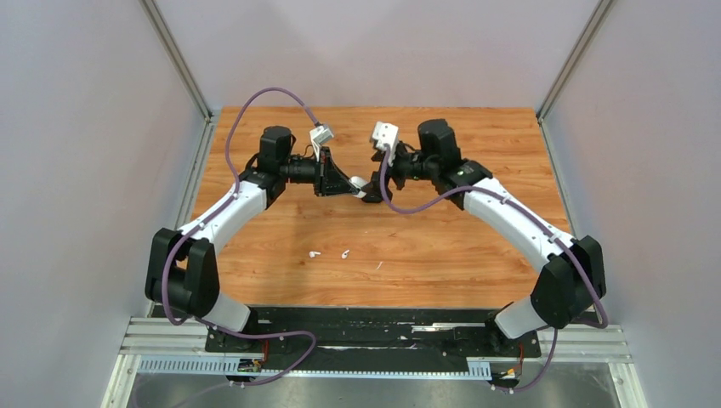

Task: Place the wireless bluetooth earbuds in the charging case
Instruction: Pick up the charging case at the center of the board, then open the charging case.

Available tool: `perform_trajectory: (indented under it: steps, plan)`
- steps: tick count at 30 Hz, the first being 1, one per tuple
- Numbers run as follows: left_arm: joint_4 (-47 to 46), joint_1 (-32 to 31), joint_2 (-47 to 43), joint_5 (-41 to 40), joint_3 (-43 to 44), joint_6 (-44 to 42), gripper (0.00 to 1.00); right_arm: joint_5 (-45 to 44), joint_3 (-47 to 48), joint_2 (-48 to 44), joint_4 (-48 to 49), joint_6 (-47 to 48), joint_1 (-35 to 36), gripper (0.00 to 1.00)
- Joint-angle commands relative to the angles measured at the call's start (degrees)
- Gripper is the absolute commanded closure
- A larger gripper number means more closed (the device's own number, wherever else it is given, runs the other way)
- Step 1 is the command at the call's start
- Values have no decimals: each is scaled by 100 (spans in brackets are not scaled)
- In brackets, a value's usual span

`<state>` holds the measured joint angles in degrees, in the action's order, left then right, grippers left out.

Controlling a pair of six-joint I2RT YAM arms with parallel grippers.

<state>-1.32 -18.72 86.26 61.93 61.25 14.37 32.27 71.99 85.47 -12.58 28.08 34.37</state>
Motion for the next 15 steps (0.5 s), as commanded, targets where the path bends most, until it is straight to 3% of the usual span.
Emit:
perform_trajectory:
  steps: [1,15]
  plan:
    - [400,-37,-499,773,14,-1877,100,1388,624,165,-1301,-755,-395,16]
    - [1587,-344,-513,680,450,-3492,100,1976,777,562,-1272,-932,-440,19]
